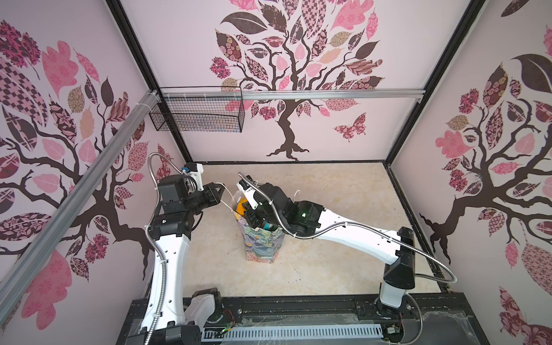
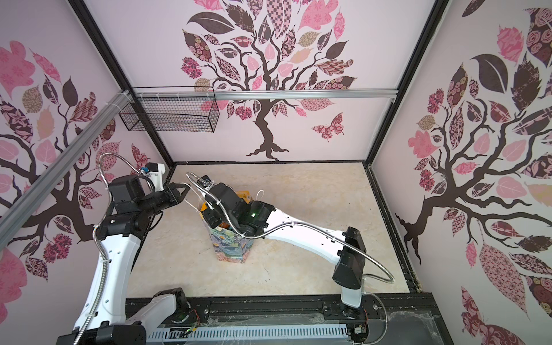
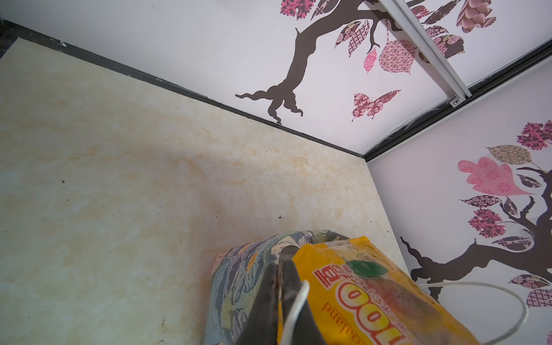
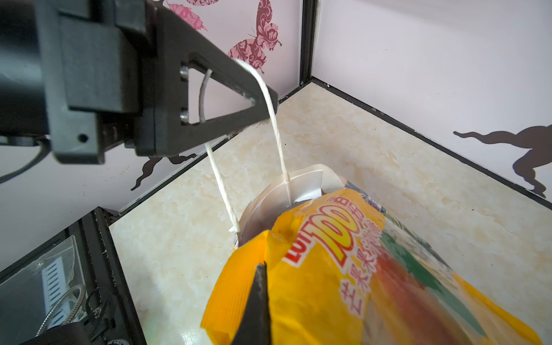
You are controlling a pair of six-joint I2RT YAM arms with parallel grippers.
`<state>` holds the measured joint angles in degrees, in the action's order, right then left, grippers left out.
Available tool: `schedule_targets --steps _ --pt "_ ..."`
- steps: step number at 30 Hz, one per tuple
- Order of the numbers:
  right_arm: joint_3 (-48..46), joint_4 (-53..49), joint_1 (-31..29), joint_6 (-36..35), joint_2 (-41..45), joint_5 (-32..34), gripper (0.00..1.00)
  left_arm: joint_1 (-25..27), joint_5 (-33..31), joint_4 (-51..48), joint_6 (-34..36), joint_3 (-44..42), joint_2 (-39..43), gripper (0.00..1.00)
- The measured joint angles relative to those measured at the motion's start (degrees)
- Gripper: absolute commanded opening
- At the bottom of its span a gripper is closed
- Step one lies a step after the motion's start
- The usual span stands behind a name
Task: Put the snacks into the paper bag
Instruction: 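Carry the yellow packet over the bag opening beside the left gripper, then lower the yellow packet into the bag and open the right gripper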
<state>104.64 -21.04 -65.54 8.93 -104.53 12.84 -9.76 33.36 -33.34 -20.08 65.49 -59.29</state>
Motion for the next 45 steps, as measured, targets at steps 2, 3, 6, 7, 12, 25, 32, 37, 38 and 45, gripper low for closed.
schedule_targets --steps 2,3,6,7,12,25,32,37,38,45 --pt "0.00 0.00 0.04 -0.15 0.00 0.13 0.06 0.00 0.11 -0.02 0.00 0.00 0.00 0.09" --pt "0.02 -0.04 0.02 -0.24 0.00 0.31 0.06 0.00 0.13 -0.02 0.00 0.00 0.00 0.09" --pt "0.15 -0.46 0.00 -0.59 0.00 1.14 0.06 0.00 0.13 -0.04 0.00 0.00 0.04 0.09" --pt "0.28 -0.68 -0.02 -0.70 0.00 1.53 0.06 0.00 0.11 -0.07 0.00 0.00 0.11 0.09" --pt "1.88 -2.12 -0.04 -1.68 -0.57 4.33 0.05 -0.02 0.09 -0.33 0.00 0.00 0.55 0.09" --pt "9.03 -8.50 -0.33 -3.06 -6.51 6.82 0.15 -0.39 0.74 -0.02 0.07 0.00 1.29 0.09" --pt "15.26 -14.93 -0.39 -2.75 -7.93 3.02 0.39 -0.39 1.42 0.33 -0.02 -0.04 1.29 0.09" --pt "24.92 -21.97 -0.26 -0.90 -8.61 -1.97 0.40 -0.48 1.14 0.31 0.04 -0.04 1.29 0.10" --pt "26.58 -22.82 -0.20 -0.57 -8.61 -2.71 0.40 -0.50 1.07 0.28 0.04 -0.04 1.29 0.10" --pt "33.14 -28.00 0.11 0.94 -8.39 -2.97 0.47 -0.50 1.05 0.28 0.04 -0.04 1.29 0.10"
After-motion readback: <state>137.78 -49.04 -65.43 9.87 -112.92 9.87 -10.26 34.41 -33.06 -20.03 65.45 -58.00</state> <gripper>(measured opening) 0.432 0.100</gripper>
